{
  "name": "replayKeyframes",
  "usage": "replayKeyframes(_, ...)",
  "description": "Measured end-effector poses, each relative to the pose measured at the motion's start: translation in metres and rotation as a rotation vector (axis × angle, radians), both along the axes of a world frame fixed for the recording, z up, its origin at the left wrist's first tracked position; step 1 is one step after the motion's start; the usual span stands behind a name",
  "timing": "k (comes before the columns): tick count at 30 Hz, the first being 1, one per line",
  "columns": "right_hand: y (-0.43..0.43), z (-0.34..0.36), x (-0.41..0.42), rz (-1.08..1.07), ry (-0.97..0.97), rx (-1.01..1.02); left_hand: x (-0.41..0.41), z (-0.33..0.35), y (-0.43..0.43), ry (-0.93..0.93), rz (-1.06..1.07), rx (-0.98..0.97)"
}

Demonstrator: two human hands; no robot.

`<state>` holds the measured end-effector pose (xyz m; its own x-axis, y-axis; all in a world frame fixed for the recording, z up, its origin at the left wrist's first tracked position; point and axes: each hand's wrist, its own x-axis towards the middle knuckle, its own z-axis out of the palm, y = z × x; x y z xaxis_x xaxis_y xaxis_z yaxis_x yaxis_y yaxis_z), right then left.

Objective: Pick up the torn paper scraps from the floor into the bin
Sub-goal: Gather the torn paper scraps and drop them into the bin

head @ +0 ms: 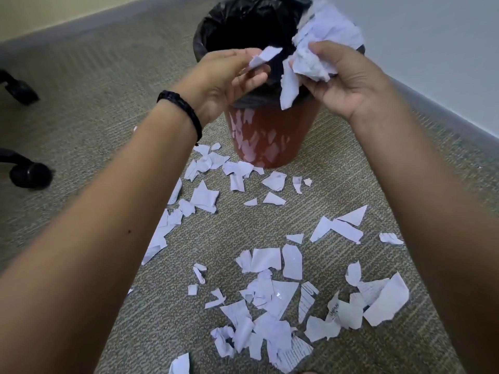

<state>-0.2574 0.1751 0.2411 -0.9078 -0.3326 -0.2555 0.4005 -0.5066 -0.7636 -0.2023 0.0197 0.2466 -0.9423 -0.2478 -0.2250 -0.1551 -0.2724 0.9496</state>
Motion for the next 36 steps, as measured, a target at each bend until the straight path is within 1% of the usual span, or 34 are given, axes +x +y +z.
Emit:
replayKeyframes(2,-0.004,0.001,0.002,-0.034,-0.007,-0.023,-0.003,0.002,0.003,0.028,0.053,0.106)
replayKeyframes(4,-0.008,0.003,0.002,-0.100,-0.024,-0.061,-0.009,0.004,0.005,0.048,0.146,0.227)
replayKeyframes(5,-0.011,0.005,0.002,-0.113,-0.016,-0.047,-0.012,0.005,0.005,0.053,0.200,0.263)
replayKeyframes(7,-0.016,0.009,0.001,-0.110,0.007,-0.022,-0.015,0.007,0.005,0.078,0.252,0.280)
replayKeyframes(8,-0.018,0.010,-0.001,-0.096,-0.003,-0.053,-0.016,0.009,0.005,0.093,0.247,0.268)
replayKeyframes(9,-0.020,0.009,-0.003,-0.092,-0.023,-0.106,-0.017,0.009,0.004,0.096,0.221,0.214)
replayKeyframes(10,-0.020,0.008,-0.004,-0.095,-0.035,-0.141,-0.018,0.008,0.002,0.095,0.173,0.086)
replayKeyframes(11,-0.021,0.006,-0.007,-0.089,-0.045,-0.168,-0.018,0.006,0.001,0.093,0.100,-0.110)
replayKeyframes(13,-0.021,0.003,-0.009,-0.085,-0.035,-0.118,-0.018,-0.002,0.001,0.093,-0.040,-0.524)
replayKeyframes(14,-0.020,0.001,-0.010,-0.088,-0.009,-0.050,-0.019,-0.008,0.000,0.105,-0.067,-0.719)
replayKeyframes(15,-0.021,-0.002,-0.011,-0.083,0.031,0.043,-0.019,-0.014,-0.002,0.117,-0.100,-0.869)
replayKeyframes(16,-0.020,-0.005,-0.012,-0.084,0.092,0.173,-0.019,-0.020,-0.004,0.120,-0.137,-0.979)
replayKeyframes(17,-0.019,-0.009,-0.011,-0.073,0.189,0.333,-0.019,-0.028,-0.007,0.093,-0.188,-1.089)
replayKeyframes(18,-0.015,-0.013,-0.007,-0.058,0.330,0.519,-0.019,-0.036,-0.011,0.073,-0.220,-1.213)
replayKeyframes(20,-0.009,-0.022,0.001,0.003,0.694,0.855,-0.019,-0.046,-0.014,0.110,-0.199,-1.434)
replayKeyframes(21,-0.005,-0.029,0.002,0.055,0.860,0.994,-0.018,-0.048,-0.015,0.144,-0.181,-1.477)
replayKeyframes(23,0.001,-0.038,0.003,0.113,1.118,1.190,-0.018,-0.048,-0.015,0.191,-0.173,-1.502)
replayKeyframes(25,0.004,-0.041,-0.002,0.122,1.249,1.271,-0.018,-0.049,-0.015,0.207,-0.177,-1.538)
replayKeyframes(26,0.005,-0.041,-0.004,0.131,1.278,1.312,-0.018,-0.049,-0.016,0.223,-0.175,-1.548)
replayKeyframes(28,0.005,-0.042,-0.008,0.114,1.277,1.411,-0.017,-0.050,-0.018,0.249,-0.179,-1.540)
replayKeyframes(30,0.007,-0.044,-0.011,0.007,1.231,1.572,-0.016,-0.048,-0.019,0.249,-0.218,-1.518)
replayKeyframes(31,0.008,-0.043,-0.009,-0.076,1.209,1.602,-0.016,-0.048,-0.020,0.234,-0.248,-1.509)
replayKeyframes(33,0.010,-0.046,0.007,-0.239,1.213,1.513,-0.011,-0.053,-0.020,0.226,-0.289,-1.469)
replayKeyframes(35,0.012,-0.054,0.029,-0.326,1.302,1.407,0.005,-0.062,-0.018,0.341,-0.229,-1.447)
replayKeyframes(36,0.013,-0.065,0.042,-0.317,1.353,1.369,0.019,-0.069,-0.017,0.404,-0.175,-1.453)
